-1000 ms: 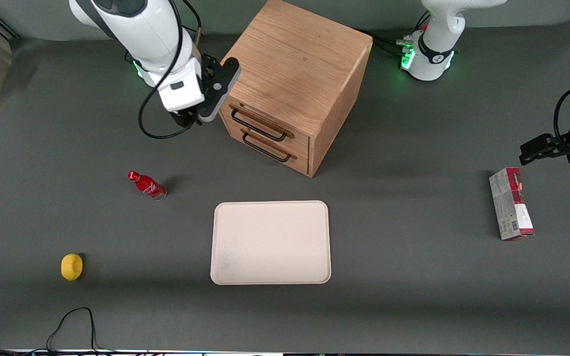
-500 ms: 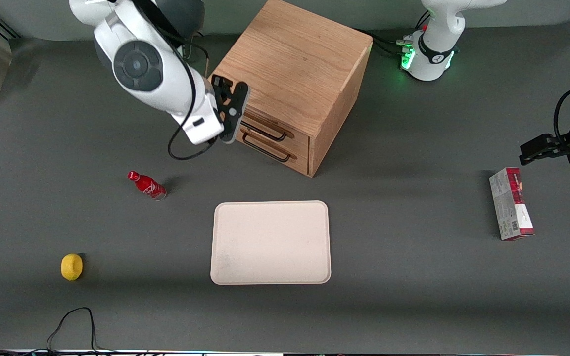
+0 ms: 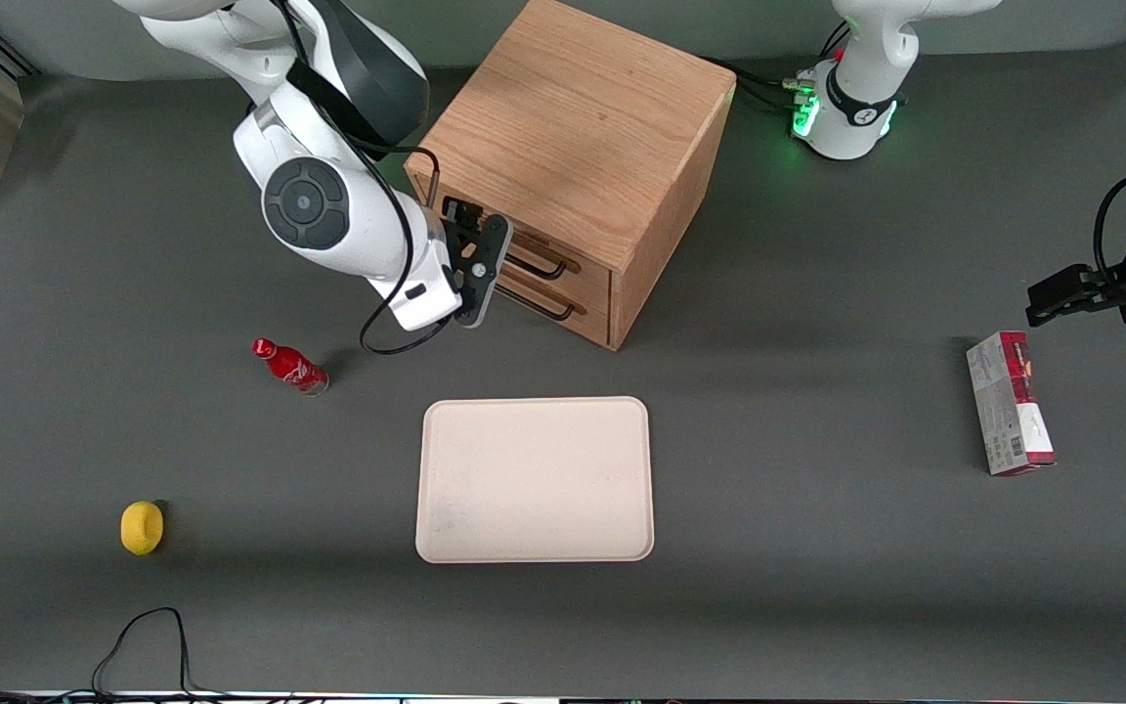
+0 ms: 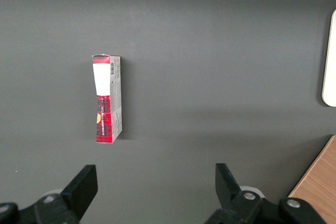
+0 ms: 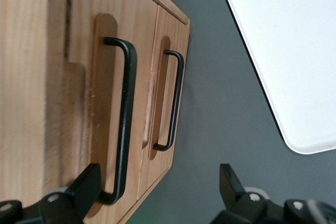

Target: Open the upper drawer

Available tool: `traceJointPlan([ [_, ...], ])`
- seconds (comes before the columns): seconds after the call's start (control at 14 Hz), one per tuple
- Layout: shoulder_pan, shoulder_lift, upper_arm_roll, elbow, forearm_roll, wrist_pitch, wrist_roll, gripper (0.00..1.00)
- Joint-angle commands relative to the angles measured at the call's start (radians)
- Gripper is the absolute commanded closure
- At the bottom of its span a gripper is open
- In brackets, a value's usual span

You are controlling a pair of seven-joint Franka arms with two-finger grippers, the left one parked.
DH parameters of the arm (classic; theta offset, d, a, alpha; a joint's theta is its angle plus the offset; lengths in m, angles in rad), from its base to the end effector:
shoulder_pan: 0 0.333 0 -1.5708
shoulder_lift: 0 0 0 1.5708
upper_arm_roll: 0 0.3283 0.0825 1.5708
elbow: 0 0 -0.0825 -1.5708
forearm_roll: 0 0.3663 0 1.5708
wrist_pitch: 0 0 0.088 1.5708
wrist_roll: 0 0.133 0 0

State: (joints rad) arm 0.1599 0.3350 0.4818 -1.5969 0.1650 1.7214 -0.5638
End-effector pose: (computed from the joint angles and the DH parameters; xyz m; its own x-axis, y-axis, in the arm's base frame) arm 0.4977 0.3581 0.4405 0.4046 0.9144 0.0125 0.8578 -0.3747 -0.3519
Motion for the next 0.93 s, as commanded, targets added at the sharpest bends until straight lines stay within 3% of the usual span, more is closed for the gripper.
traceJointPlan([
  [0.0, 0.003, -0.01, 0.003, -0.058, 0.03, 0.05, -0.025, 0.0],
  [0.86, 0.027, 0.065, 0.006, -0.084, 0.024, 0.201, -0.016, 0.0],
])
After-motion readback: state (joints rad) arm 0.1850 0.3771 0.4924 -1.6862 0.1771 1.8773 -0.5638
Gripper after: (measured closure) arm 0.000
